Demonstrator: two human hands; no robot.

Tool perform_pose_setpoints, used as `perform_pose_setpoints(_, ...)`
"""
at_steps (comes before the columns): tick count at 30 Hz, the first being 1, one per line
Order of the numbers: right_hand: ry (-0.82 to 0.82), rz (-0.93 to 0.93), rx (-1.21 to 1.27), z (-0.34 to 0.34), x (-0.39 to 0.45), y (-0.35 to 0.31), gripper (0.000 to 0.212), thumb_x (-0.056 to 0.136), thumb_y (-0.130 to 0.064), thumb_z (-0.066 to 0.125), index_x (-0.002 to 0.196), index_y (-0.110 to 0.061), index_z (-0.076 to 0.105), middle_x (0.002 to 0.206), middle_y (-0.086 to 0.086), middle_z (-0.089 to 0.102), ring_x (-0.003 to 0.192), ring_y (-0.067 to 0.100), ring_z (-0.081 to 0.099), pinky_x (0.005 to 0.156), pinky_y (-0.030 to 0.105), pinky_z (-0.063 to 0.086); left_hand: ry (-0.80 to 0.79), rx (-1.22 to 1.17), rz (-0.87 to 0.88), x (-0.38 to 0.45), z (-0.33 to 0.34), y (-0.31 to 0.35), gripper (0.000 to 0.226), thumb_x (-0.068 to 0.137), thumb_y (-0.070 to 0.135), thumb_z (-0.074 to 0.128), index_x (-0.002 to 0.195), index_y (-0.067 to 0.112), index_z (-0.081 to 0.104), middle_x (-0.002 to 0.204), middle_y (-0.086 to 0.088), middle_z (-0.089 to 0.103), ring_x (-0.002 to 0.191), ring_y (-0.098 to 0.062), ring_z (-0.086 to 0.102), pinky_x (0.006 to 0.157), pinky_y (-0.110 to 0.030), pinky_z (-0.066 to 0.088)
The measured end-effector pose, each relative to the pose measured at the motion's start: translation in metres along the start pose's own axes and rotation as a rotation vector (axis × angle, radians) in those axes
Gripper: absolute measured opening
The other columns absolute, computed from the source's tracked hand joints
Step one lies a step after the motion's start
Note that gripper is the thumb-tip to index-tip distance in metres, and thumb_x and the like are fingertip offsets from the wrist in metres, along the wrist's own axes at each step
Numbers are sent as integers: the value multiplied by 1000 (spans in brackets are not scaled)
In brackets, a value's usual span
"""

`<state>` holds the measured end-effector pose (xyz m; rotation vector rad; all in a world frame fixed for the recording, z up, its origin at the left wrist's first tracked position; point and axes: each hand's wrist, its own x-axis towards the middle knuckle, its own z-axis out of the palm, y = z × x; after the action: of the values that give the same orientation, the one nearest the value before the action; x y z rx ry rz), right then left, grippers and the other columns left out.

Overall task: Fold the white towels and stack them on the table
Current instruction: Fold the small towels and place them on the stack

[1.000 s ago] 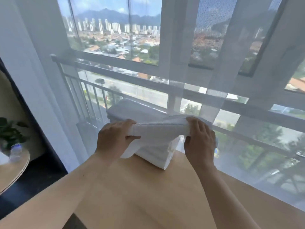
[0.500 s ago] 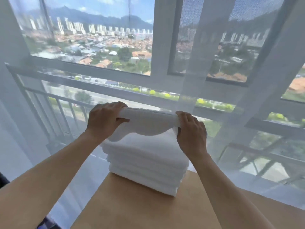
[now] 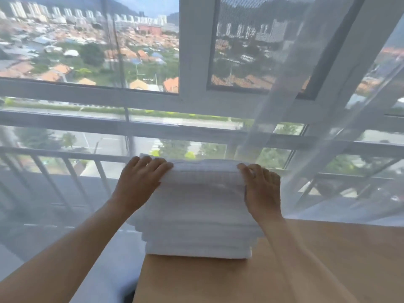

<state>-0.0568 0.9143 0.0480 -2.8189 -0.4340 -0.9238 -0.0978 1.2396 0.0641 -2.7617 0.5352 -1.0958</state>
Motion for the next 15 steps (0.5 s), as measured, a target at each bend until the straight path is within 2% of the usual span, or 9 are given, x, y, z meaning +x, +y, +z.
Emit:
perform_pose_setpoints(3, -117, 44, 47, 10, -33, 3, 68, 65, 4, 72, 125, -21, 57, 114, 3, 57, 102, 31, 57, 82, 45, 45, -77, -140, -71, -40, 16, 12, 69, 46, 10, 98, 111, 18, 73, 108, 1, 73, 87, -32, 67, 73, -43, 50)
perform_pose_setpoints(5, -155, 98, 118, 15, -42, 7, 68, 65, 2, 73, 127, -21, 55, 118, 1, 56, 105, 31, 55, 81, 43, 45, -78, -221, -216, -55, 22, 14, 68, 50, 10, 97, 112, 18, 73, 111, 3, 73, 95, -32, 66, 79, -45, 48)
perform_pose_setpoints(8, -162, 268, 307, 16, -40, 14, 59, 72, -5, 74, 125, -21, 55, 122, -2, 55, 114, 25, 51, 91, 40, 45, -51, -396, -443, -63, 22, 14, 65, 56, 7, 96, 115, 18, 70, 120, 1, 70, 109, -32, 62, 87, -51, 52)
perform_pose_setpoints(11, -145, 429, 473, 15, -35, 21, 58, 74, -16, 80, 126, -23, 55, 122, -4, 50, 115, 21, 49, 92, 35, 43, -48, -576, -646, -62, 16, 15, 64, 63, 16, 95, 120, 22, 66, 134, 2, 62, 119, -25, 54, 99, -43, 47)
perform_pose_setpoints(13, -148, 540, 538, 12, -34, 24, 61, 76, -22, 83, 128, -26, 52, 120, -5, 44, 112, 21, 50, 91, 35, 43, -45, -742, -886, -60, 10, 13, 70, 63, 32, 95, 124, 31, 60, 126, 13, 62, 110, -13, 60, 93, -36, 48)
perform_pose_setpoints(15, -171, 630, 582, 7, -35, 26, 59, 77, -31, 82, 126, -34, 50, 113, -5, 39, 100, 20, 52, 83, 37, 45, -101, -992, -1140, -58, 4, 10, 77, 60, 44, 93, 126, 36, 55, 119, 14, 65, 98, -9, 68, 77, -30, 54)
